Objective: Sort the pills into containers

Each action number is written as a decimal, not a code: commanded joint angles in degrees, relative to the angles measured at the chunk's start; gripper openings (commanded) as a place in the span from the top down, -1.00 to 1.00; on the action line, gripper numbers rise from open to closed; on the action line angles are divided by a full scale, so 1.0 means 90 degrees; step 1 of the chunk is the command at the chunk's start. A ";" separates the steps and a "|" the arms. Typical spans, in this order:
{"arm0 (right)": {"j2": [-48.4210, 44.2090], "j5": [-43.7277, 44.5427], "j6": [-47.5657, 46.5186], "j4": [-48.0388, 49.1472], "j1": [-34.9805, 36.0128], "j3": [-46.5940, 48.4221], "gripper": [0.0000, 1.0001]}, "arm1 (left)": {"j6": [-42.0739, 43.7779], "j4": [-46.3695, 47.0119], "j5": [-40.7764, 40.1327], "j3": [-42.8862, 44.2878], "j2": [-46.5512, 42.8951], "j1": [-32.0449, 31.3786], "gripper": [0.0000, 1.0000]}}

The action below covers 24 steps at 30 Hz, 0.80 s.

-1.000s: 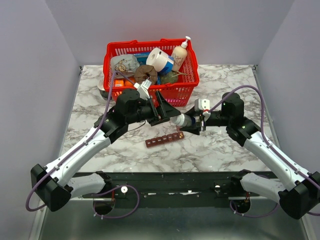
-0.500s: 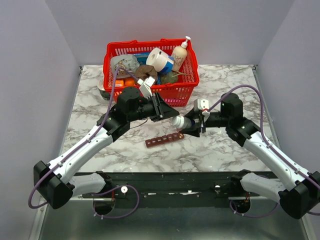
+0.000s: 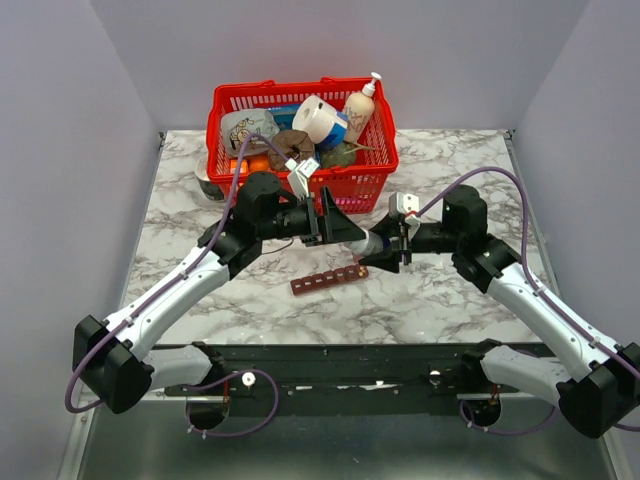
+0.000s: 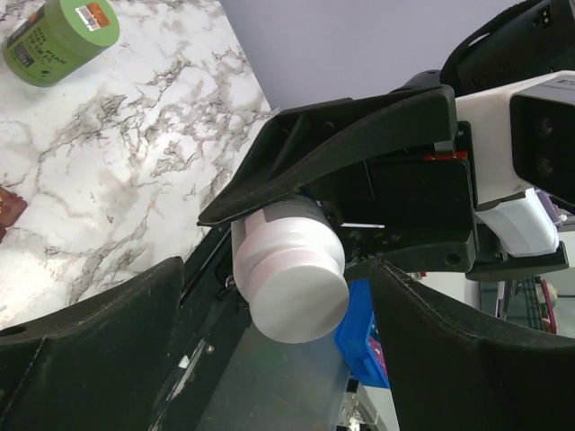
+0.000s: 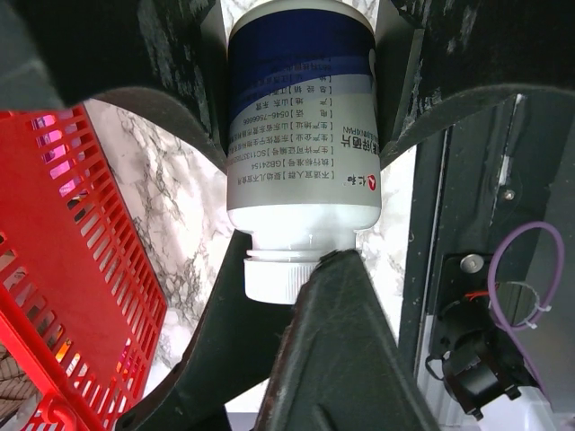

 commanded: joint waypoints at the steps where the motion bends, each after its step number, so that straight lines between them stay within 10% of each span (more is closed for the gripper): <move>1: -0.0098 0.0028 0.0072 0.0275 -0.0011 -0.0020 0.99 | -0.0126 -0.0024 0.0391 0.0003 -0.0171 0.0067 -0.81; 14: -0.0029 0.0097 0.0248 0.0353 -0.0011 -0.0050 0.99 | 0.0019 -0.0111 0.0674 0.0178 0.0005 -0.0001 -0.07; 18: 0.0000 -0.0011 0.0443 0.0353 -0.0001 -0.0021 0.99 | 0.1530 -0.0940 0.0567 0.0568 -0.0014 -0.0138 0.36; 24: 0.0078 -0.0791 0.1282 0.0509 -0.0001 -0.0098 0.99 | 0.5261 -0.1402 0.2107 0.0442 -0.0541 -0.0236 0.27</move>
